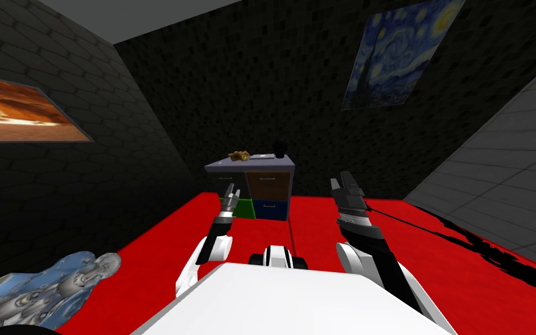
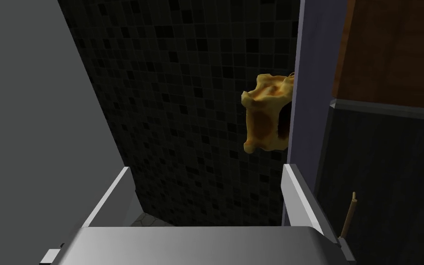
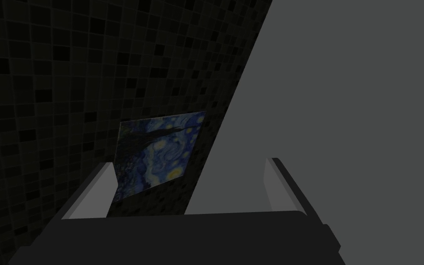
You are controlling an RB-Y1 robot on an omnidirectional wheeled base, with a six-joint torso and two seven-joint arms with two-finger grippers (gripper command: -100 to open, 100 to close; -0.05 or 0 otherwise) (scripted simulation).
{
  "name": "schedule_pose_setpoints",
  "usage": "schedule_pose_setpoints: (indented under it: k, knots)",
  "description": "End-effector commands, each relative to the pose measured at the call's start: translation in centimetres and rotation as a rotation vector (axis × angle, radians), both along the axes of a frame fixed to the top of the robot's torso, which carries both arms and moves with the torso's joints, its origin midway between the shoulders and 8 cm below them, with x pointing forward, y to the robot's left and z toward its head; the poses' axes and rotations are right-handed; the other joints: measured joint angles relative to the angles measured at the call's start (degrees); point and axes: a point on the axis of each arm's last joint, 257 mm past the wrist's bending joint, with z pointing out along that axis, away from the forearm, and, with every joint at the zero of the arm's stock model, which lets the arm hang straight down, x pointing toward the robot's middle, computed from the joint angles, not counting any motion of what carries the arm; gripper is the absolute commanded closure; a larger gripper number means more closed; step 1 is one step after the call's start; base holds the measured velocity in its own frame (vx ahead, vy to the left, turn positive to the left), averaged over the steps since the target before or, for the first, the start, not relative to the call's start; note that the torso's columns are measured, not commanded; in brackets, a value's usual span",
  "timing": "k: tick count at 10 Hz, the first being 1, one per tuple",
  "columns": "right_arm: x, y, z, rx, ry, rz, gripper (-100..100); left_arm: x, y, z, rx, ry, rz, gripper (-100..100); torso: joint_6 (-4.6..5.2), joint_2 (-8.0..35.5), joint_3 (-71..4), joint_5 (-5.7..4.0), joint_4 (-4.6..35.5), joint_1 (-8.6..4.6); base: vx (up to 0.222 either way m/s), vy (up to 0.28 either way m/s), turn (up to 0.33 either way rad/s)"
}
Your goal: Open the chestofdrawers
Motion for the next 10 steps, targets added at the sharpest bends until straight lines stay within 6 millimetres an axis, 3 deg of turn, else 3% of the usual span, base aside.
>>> schedule_pose_setpoints:
  k: [1,10]
  knots:
    - [0.0,0.0,0.0,0.000,0.000,0.000,0,1.0,0.0,-2.2,-0.003,0.039,0.004,-100,0.00,0.03,0.01,0.02,0.00,0.07,0.098,-0.041,-0.036]
    - [0.0,0.0,0.0,0.000,0.000,0.000,0,3.6,-0.3,-8.6,0.007,0.159,0.007,-100,0.00,0.03,0.01,0.03,0.00,0.09,0.103,-0.050,-0.032]
